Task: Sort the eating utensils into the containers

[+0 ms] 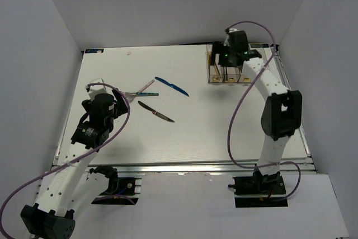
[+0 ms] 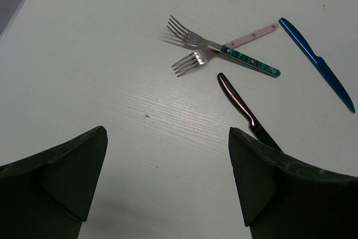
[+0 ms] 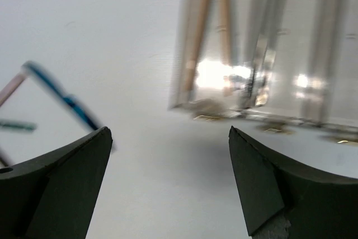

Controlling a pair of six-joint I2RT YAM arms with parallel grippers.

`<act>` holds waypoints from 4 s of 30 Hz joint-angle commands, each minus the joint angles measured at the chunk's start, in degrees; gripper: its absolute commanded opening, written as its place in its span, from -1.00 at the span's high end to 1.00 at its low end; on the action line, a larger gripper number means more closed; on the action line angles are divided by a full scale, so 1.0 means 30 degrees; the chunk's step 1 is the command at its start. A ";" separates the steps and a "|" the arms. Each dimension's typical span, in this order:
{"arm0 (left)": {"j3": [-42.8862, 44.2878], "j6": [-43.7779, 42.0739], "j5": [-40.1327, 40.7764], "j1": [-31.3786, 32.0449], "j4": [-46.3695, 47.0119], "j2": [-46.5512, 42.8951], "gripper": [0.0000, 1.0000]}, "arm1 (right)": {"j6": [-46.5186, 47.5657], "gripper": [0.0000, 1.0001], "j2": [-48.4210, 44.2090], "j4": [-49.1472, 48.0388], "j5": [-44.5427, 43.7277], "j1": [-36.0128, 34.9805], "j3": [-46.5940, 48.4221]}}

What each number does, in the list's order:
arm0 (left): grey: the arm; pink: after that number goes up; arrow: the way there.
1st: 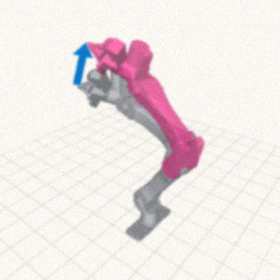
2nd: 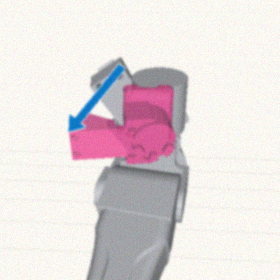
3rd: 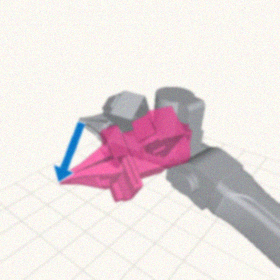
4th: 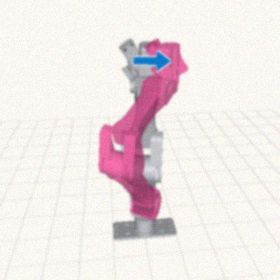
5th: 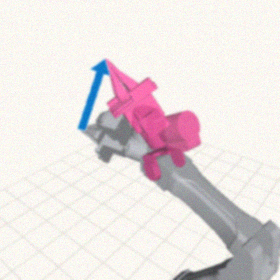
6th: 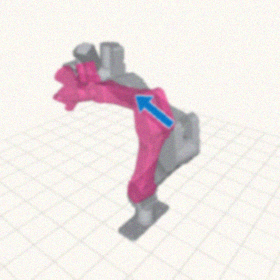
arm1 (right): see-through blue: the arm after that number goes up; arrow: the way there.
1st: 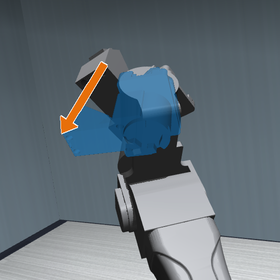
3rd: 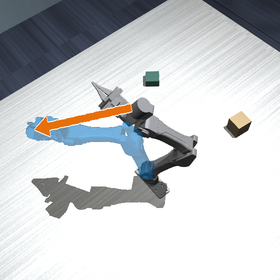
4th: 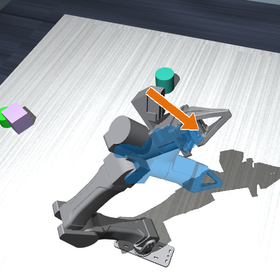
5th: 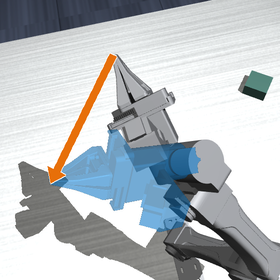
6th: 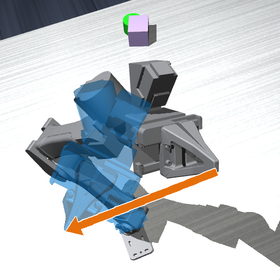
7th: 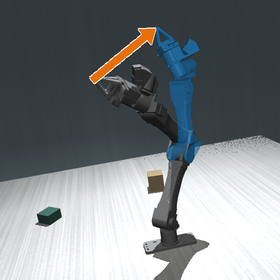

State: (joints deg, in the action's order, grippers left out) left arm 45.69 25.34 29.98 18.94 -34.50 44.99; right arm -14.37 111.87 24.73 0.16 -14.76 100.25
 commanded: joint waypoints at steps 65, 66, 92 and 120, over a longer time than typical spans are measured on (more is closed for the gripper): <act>1.1167 1.4052 -0.3663 0.1012 -0.4644 2.2883 -0.65 | -0.3296 -0.79 -1.4175 -0.1535 -0.7379 -1.0694 -1.8151; 1.0818 1.4168 -0.3809 0.0924 -0.4555 2.2912 -0.56 | -0.3296 -0.79 -1.4321 -0.1564 -0.7350 -1.0694 -1.8268; 0.6071 1.4989 -0.5510 0.0835 -0.1158 2.1803 1.00 | -0.3062 -0.77 -1.7954 -0.1622 -0.5622 -1.0694 -1.8884; 0.6742 1.3964 -0.5012 0.4321 -0.0159 1.8256 1.00 | -0.2387 -0.73 -1.2128 -1.0793 0.4076 -0.9991 -1.9559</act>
State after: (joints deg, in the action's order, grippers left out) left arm 65.54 67.72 15.57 31.16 -34.83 104.20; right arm -21.91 73.91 -1.93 7.64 -44.99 39.94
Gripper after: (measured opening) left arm 0.178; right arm 0.870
